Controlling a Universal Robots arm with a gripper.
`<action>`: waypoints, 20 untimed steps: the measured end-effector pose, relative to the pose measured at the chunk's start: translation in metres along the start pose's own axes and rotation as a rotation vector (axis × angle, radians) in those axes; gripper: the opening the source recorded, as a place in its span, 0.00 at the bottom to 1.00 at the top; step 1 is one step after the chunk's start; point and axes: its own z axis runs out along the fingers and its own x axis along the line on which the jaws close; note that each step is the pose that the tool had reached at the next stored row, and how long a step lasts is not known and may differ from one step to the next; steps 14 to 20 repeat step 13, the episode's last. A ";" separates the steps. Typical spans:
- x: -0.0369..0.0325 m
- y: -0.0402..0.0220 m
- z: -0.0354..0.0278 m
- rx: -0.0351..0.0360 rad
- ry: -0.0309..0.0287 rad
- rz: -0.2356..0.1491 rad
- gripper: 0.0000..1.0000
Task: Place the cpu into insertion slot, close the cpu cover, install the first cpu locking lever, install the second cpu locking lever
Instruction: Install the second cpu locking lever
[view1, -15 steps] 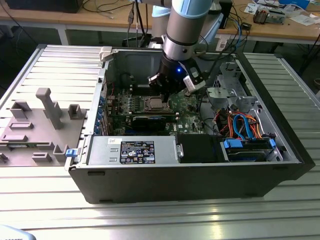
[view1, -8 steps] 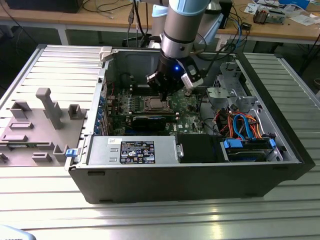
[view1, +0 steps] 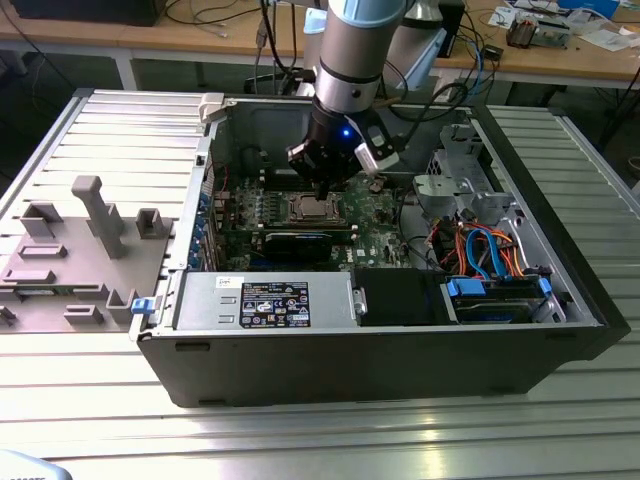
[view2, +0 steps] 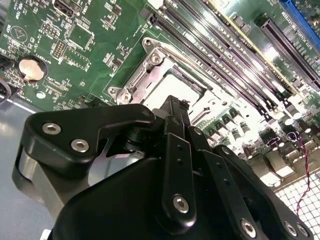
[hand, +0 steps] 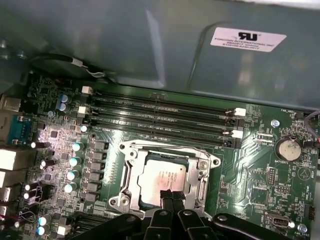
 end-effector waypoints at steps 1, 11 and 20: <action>-0.0001 0.0002 0.0000 0.0025 0.0003 0.001 0.11; 0.0002 0.0014 -0.0050 0.0129 0.0001 0.026 0.11; 0.0002 0.0014 -0.0050 0.0129 0.0000 0.026 0.11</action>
